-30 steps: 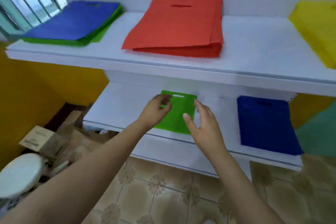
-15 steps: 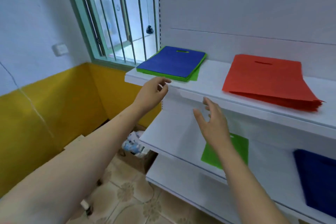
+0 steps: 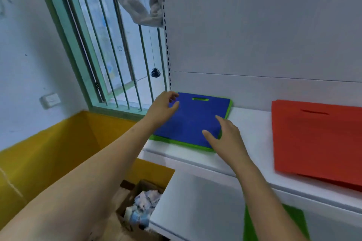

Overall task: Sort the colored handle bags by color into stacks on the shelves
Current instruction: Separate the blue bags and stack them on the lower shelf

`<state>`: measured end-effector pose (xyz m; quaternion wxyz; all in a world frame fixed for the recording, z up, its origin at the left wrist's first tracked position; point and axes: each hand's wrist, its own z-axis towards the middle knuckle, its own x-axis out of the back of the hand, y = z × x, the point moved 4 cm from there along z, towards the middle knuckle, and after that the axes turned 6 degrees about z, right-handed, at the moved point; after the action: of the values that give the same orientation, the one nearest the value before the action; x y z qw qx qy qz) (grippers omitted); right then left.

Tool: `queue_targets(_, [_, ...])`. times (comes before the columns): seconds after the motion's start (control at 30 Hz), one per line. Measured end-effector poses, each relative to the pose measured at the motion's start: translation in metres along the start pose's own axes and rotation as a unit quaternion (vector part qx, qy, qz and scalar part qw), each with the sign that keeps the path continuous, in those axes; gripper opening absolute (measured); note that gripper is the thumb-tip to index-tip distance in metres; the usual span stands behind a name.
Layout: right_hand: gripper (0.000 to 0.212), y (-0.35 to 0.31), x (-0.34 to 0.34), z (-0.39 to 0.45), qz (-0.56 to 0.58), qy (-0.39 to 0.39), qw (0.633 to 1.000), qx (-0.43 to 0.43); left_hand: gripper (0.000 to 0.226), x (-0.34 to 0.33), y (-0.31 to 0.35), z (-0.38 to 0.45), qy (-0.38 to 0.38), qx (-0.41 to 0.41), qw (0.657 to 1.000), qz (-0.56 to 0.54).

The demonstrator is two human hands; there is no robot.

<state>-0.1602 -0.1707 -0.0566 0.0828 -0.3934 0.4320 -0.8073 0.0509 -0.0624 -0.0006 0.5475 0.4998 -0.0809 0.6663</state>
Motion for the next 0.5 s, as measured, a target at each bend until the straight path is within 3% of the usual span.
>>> queue_targets(0.27, [0.075, 0.013, -0.036, 0.031, -0.185, -0.080, 0.979, -0.024, 0.048, -0.056, -0.038, 0.084, -0.131, -0.012, 0.987, 0.097])
queue_targets(0.4, [0.074, 0.014, -0.036, 0.027, -0.203, -0.087, 0.975, -0.023, 0.069, -0.083, -0.055, 0.103, -0.209, 0.013, 0.967, 0.143])
queue_targets(0.5, [0.075, 0.010, -0.032, 0.026, -0.192, -0.083, 0.977, -0.030, 0.062, -0.095, -0.063, 0.109, -0.188, -0.001, 0.954, 0.235])
